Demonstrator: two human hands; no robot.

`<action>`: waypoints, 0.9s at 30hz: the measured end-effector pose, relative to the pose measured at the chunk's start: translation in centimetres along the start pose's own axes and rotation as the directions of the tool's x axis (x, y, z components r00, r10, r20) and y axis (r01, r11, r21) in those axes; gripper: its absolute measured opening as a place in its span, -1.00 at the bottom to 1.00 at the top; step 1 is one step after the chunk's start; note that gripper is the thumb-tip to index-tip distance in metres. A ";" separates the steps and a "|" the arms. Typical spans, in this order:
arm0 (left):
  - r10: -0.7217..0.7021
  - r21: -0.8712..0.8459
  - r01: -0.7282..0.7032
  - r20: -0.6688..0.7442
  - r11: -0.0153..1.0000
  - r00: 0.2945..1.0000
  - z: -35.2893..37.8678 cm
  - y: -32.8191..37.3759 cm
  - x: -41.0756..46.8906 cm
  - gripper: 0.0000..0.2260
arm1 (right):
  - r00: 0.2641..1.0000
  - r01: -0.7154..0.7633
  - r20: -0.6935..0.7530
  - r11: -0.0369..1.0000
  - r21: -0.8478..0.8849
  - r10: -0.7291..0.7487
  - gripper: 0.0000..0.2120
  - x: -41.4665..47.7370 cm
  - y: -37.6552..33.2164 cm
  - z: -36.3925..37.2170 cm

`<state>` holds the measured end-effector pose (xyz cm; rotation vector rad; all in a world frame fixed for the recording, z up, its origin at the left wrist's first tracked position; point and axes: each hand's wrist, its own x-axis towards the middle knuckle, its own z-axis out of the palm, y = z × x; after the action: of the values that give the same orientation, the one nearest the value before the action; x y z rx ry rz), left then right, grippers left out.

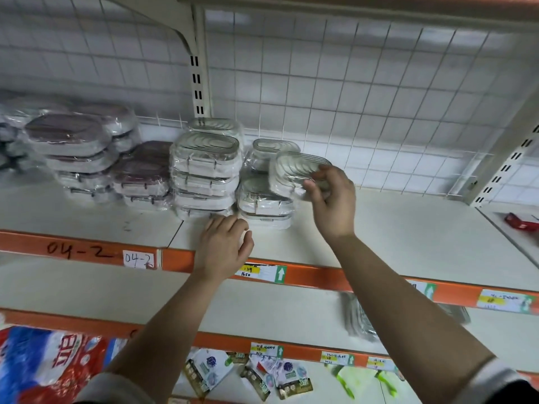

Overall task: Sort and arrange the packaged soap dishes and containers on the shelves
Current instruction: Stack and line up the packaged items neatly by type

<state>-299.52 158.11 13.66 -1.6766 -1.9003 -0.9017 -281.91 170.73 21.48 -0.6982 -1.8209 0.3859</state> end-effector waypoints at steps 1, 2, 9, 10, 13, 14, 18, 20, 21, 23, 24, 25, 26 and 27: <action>0.005 0.005 -0.005 -0.004 1.000 1.000 0.1 -0.1 -0.1 -0.79 | 1.000 0.001 0.023 1.000 -0.007 -0.001 -0.84 0.4 -0.5 0.6; 0.009 0.012 -0.009 -0.006 1.000 1.000 0.1 -0.1 -0.2 -0.79 | 0.999 -0.001 0.051 1.000 -0.017 0.002 -0.83 0.8 -0.9 1.2; -0.010 0.033 0.009 0.030 0.999 0.999 -0.3 0.3 -0.1 -0.78 | 0.964 -0.074 0.239 0.981 -0.182 0.117 -0.75 1.5 -2.0 5.4; -0.014 0.036 0.013 0.039 0.999 0.999 -0.4 0.3 -0.1 -0.78 | 0.952 -0.085 0.273 0.977 -0.195 0.138 -0.72 1.5 -2.0 5.6; -0.023 0.045 0.021 0.054 0.999 0.998 -0.4 0.2 -0.1 -0.79 | 0.938 -0.065 0.324 0.982 -0.179 0.122 -0.69 1.7 -1.6 5.5; -0.022 0.048 0.020 0.055 0.999 0.998 -0.4 0.2 -0.1 -0.79 | 0.935 -0.037 0.340 0.981 -0.192 0.102 -0.69 1.7 -1.4 5.1; -0.009 0.052 0.005 0.066 0.999 0.998 -0.5 0.1 -0.1 -0.80 | 0.932 0.011 0.358 0.979 -0.205 0.065 -0.64 0.8 -0.9 3.0; 0.001 0.048 -0.005 0.069 0.999 0.998 -0.7 0.3 0.1 -0.79 | 0.945 -0.012 0.319 0.981 -0.191 0.074 -0.63 -0.2 -0.6 1.5; 0.001 0.042 -0.004 0.070 0.999 0.998 -0.8 0.7 0.2 -0.79 | 0.948 -0.031 0.305 0.981 -0.192 0.090 -0.64 -0.7 -0.4 0.5; -0.026 0.025 0.024 0.077 0.999 0.997 -0.9 1.7 0.2 -0.76 | 0.947 -0.066 0.296 0.975 -0.212 0.128 -0.66 -1.7 0.2 -1.2; -0.036 0.013 0.035 0.084 0.999 0.996 -0.9 2.7 0.0 -0.75 | 0.947 -0.080 0.286 0.971 -0.225 0.144 -0.67 -2.4 0.6 -2.4; -0.038 0.003 0.038 0.091 0.999 0.995 -0.8 3.7 -0.2 -0.73 | 0.949 -0.090 0.273 0.968 -0.234 0.155 -0.69 -3.0 1.0 -3.4; -0.023 -0.015 0.025 0.094 1.000 0.995 -0.7 5.1 -0.6 -0.71 | 0.953 -0.101 0.254 0.965 -0.243 0.164 -0.70 -3.8 1.4 -4.9; -0.002 -0.034 0.005 0.093 0.999 0.996 -0.6 6.4 -0.8 -0.71 | 0.956 -0.113 0.237 0.961 -0.253 0.174 -0.72 -4.5 1.8 -6.2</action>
<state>-293.12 157.44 14.60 -1.7641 -1.9588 -0.8766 -274.62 168.81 19.29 -0.9891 -2.0906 0.3719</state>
